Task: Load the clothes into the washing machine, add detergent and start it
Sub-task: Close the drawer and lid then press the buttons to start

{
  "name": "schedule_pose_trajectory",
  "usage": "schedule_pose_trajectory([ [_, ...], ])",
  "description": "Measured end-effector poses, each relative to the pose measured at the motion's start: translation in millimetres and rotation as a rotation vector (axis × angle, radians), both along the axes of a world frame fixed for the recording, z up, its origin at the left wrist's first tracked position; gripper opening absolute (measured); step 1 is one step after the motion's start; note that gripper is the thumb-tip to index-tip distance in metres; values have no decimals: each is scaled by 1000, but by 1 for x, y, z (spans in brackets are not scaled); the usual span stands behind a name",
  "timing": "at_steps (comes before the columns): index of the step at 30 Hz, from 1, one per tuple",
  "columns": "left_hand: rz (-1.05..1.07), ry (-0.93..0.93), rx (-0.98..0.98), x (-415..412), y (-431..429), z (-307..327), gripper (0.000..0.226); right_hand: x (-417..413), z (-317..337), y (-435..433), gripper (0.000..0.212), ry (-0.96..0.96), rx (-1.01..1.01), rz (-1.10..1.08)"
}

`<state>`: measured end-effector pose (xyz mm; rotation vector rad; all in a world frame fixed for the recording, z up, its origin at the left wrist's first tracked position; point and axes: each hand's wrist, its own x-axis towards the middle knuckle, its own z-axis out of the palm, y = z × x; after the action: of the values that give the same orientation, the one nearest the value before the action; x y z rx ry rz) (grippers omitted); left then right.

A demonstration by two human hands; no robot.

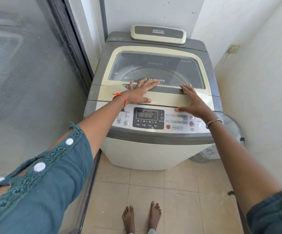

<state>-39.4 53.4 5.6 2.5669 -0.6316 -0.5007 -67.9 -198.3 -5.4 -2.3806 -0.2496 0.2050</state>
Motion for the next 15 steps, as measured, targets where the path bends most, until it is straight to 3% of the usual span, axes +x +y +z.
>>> schedule_pose_trajectory([
  [8, -1, -8, -6, -2, -1, 0, 77, -11, 12, -38, 110, 227, -82, 160],
  [15, 4, -11, 0, -1, -1, 0, 77, -17, 6, -58, 114, 360, -15, 168],
])
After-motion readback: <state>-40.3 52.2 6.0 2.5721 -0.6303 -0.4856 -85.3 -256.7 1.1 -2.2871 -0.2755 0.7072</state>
